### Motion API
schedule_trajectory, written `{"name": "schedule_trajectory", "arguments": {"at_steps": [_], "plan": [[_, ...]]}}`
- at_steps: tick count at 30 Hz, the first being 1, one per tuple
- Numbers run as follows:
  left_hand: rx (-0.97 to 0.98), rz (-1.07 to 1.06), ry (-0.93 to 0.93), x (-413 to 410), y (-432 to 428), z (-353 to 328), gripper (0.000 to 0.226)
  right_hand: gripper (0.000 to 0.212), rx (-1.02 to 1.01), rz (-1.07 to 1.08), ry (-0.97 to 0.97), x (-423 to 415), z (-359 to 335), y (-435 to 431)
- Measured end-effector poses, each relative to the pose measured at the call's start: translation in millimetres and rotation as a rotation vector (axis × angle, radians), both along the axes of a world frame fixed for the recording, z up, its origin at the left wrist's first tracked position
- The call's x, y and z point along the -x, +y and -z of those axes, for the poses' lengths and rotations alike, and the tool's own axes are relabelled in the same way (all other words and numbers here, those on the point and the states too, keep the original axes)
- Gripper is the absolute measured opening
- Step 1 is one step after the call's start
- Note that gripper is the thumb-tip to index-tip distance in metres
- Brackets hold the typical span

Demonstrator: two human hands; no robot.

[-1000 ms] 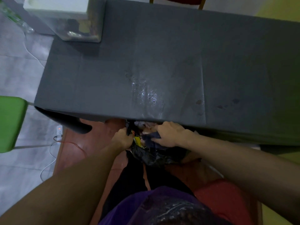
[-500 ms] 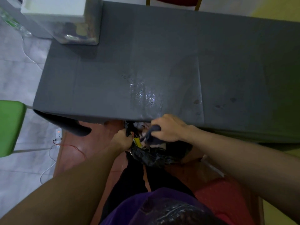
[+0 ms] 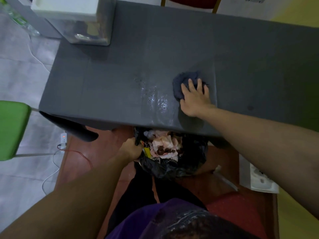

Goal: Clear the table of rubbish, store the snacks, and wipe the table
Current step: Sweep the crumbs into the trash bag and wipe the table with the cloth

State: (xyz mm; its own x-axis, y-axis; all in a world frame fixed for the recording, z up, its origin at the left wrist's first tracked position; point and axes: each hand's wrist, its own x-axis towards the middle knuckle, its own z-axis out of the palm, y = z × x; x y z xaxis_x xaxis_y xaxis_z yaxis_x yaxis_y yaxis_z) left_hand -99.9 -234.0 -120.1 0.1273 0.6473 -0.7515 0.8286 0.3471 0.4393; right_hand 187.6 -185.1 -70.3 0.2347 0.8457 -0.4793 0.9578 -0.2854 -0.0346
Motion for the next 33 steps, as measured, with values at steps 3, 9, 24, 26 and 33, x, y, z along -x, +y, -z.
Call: {"name": "schedule_trajectory", "arguments": {"at_steps": [3, 9, 24, 26, 33], "plan": [[0.005, -0.004, -0.005, 3, -4, -1, 0.009, 0.053, -0.396, -0.133, 0.012, 11, -3, -15], [-0.008, -0.015, 0.009, 12, -16, -4, 0.014, 0.021, -0.322, -0.401, 0.502, 45, -1, -63], [0.007, -0.059, 0.001, 81, -46, -11, 0.010, 0.054, 0.088, -0.194, -0.088, 74, 54, -164], [0.004, -0.079, -0.008, 94, -52, -12, 0.015, 0.055, 0.118, -0.086, 0.082, 83, 61, -165], [-0.067, -0.111, 0.015, 144, -63, -21, 0.014, 0.056, 0.012, 0.068, 0.345, 130, 55, -154]]}}
